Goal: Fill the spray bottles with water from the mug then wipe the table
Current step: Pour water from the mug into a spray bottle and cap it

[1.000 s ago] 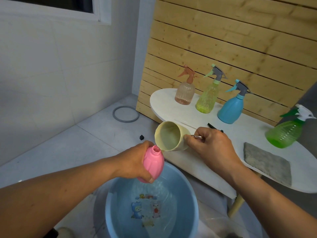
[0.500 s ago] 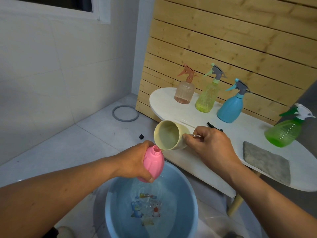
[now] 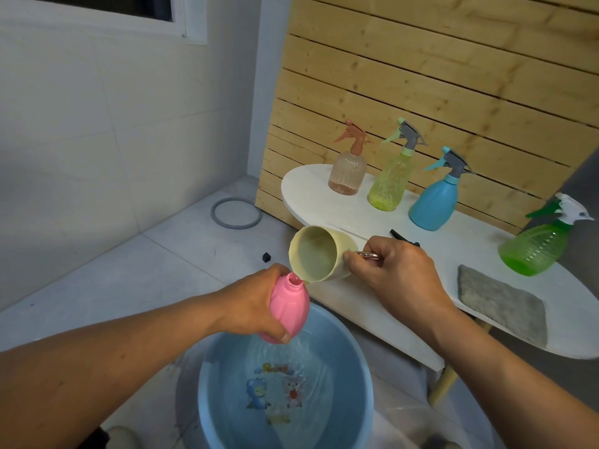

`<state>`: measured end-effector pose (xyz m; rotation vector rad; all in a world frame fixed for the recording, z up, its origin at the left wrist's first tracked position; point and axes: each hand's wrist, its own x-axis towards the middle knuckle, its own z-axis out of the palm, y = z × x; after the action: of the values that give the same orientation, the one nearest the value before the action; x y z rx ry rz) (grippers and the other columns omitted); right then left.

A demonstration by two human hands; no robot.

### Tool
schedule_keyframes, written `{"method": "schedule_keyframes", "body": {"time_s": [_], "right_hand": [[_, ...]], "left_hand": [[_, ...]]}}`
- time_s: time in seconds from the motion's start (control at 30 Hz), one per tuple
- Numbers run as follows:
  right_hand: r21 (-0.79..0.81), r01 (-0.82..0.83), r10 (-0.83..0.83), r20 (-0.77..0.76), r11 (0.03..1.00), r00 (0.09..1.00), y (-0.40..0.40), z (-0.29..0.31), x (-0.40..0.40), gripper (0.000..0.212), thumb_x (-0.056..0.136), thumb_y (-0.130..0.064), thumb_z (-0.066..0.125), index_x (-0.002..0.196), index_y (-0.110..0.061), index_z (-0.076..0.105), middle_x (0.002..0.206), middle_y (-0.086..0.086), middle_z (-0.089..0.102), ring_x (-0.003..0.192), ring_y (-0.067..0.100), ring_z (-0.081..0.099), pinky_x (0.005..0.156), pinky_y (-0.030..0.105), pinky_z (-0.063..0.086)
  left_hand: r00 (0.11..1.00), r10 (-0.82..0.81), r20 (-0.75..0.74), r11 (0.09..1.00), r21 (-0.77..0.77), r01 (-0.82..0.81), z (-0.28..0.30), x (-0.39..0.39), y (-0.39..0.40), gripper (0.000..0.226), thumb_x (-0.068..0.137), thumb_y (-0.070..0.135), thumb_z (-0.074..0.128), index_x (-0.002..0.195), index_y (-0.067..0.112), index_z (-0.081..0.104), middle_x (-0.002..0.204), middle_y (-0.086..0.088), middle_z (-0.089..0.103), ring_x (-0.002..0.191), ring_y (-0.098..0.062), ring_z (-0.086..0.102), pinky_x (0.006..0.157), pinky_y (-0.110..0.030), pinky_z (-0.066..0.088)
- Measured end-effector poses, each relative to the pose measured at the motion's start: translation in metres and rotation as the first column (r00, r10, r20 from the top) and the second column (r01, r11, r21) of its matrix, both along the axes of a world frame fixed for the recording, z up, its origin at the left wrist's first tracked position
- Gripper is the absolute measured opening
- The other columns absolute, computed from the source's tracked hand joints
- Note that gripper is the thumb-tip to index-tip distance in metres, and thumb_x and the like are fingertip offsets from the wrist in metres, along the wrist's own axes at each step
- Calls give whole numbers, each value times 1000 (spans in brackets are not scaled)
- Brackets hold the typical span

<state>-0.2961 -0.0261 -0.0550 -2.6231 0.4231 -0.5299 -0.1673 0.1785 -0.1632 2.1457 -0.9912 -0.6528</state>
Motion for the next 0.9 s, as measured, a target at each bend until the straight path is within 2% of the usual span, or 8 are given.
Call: {"method": "schedule_keyframes", "body": {"time_s": [0.33, 0.9], "right_hand": [[-26, -2, 2, 0, 1000, 1000, 0, 0, 0, 43, 89, -45, 66, 58, -21, 49, 54, -4, 47, 58, 15, 46, 53, 33, 37], [-66, -13, 13, 2, 998, 1000, 0, -1, -2, 40, 91, -47, 64, 61, -23, 52, 56, -5, 50, 59, 14, 48, 50, 30, 34]], "left_hand": [[1000, -4, -3, 1000, -6, 4, 0, 0, 0, 99, 62, 36, 98, 138, 40, 34, 124, 21, 50, 115, -12, 55, 86, -30, 62], [1000, -7, -6, 1000, -5, 7, -1, 0, -1, 100, 62, 37, 98, 138, 41, 34, 124, 21, 51, 115, -11, 55, 88, -32, 62]]}}
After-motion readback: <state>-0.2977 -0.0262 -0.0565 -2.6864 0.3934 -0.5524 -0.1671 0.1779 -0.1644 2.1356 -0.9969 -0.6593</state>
